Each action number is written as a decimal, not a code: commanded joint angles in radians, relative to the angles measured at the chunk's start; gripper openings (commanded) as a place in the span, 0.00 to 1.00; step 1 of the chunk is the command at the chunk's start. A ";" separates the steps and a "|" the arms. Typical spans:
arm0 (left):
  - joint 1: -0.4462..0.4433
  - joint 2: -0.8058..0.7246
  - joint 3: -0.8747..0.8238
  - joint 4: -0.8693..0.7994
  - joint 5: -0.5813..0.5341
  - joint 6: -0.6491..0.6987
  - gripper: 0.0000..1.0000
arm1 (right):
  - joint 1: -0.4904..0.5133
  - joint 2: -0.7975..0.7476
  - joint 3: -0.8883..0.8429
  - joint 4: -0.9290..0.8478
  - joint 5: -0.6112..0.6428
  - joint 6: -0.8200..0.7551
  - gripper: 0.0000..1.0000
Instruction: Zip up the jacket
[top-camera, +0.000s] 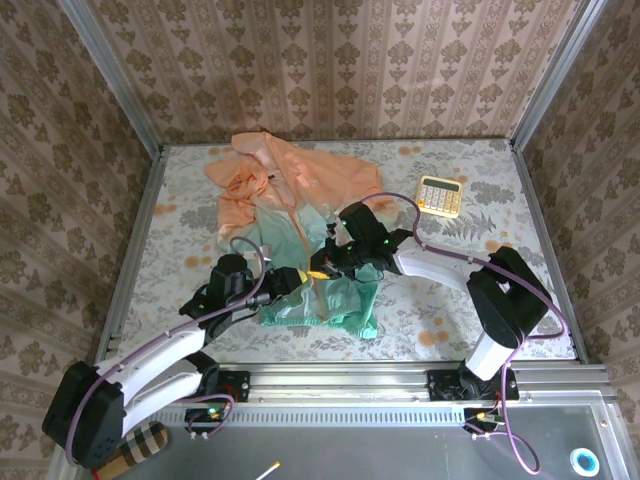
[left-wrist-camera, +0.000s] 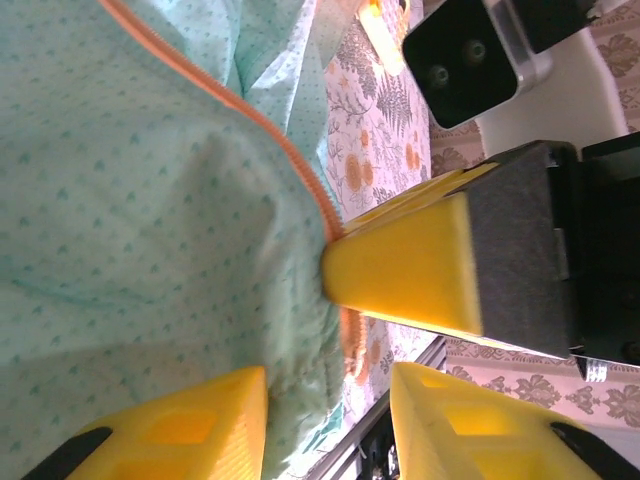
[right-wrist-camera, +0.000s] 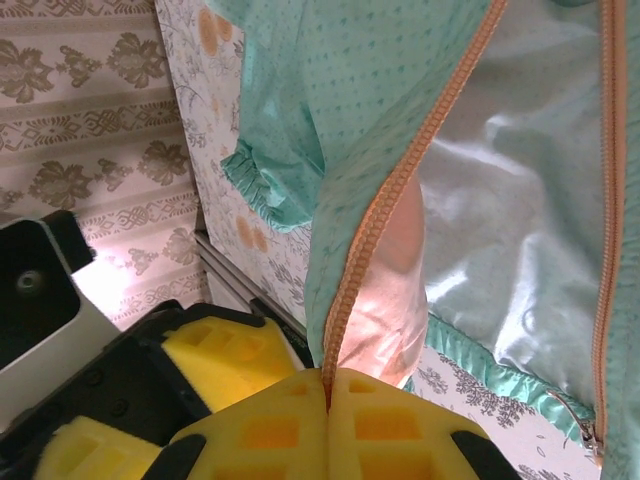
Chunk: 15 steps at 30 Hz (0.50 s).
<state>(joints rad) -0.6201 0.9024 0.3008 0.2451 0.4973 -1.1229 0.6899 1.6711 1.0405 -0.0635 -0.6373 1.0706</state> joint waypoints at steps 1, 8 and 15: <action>0.003 -0.002 -0.015 0.046 0.010 -0.026 0.37 | -0.001 -0.008 -0.011 0.022 -0.025 0.019 0.00; 0.001 0.012 -0.040 0.091 0.019 -0.048 0.38 | -0.001 0.003 -0.014 0.041 -0.033 0.035 0.00; -0.001 0.054 -0.055 0.194 0.058 -0.073 0.39 | -0.001 0.006 -0.019 0.054 -0.038 0.053 0.00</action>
<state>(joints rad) -0.6205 0.9485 0.2562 0.3561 0.5194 -1.1748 0.6899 1.6711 1.0367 -0.0277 -0.6449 1.1049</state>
